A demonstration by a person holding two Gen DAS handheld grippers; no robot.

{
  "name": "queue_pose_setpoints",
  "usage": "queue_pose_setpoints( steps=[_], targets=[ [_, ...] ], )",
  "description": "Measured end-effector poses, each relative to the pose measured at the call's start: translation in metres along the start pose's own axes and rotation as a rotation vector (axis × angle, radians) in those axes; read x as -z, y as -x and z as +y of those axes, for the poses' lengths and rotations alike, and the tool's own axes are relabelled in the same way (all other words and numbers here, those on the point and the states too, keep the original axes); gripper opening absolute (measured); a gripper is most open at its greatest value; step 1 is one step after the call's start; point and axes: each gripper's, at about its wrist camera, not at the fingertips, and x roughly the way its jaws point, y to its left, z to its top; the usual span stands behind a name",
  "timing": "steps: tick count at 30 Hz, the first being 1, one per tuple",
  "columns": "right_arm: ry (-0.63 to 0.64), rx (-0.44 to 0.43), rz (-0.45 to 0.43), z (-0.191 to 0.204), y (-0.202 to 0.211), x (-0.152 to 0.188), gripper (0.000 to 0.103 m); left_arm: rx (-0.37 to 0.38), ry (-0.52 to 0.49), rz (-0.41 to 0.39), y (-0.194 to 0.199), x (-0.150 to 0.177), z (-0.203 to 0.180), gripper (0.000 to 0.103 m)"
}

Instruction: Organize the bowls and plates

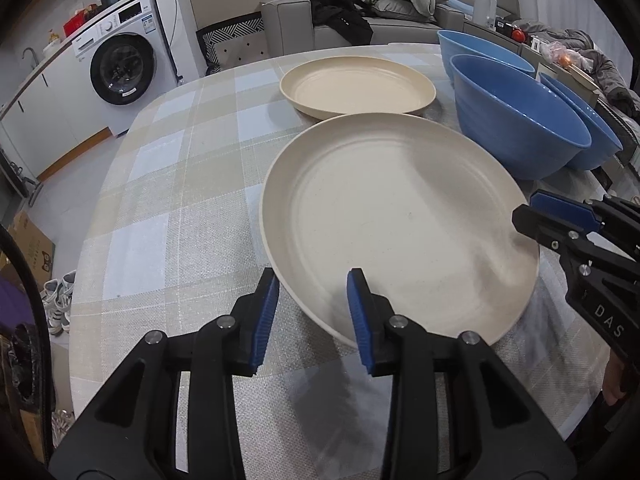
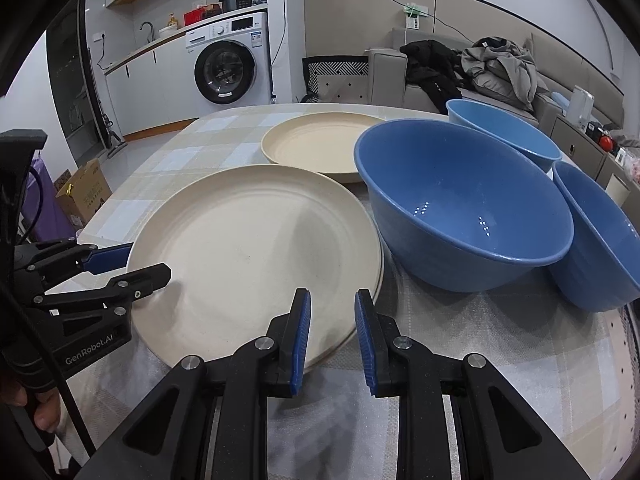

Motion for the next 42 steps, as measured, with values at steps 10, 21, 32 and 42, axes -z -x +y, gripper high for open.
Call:
queue_pose_setpoints(
  steps=[10,21,32,42],
  targets=[
    [-0.035,-0.028,-0.013,-0.008,0.005,0.0,0.049,0.02,0.042,0.016,0.0,-0.002,0.01,0.053],
    [-0.052,-0.09,-0.089,-0.011,0.032,-0.011,0.089,0.045,0.144,-0.042,0.026,-0.009,0.031,0.088],
    [-0.067,-0.125,-0.17,-0.023,0.064,-0.029,0.102,0.038,0.151,-0.107,0.059,-0.014,0.029,0.102],
    [-0.062,-0.162,-0.207,-0.042,0.087,-0.054,0.102,0.039,0.174,-0.141,0.078,-0.026,0.024,0.102]
  ],
)
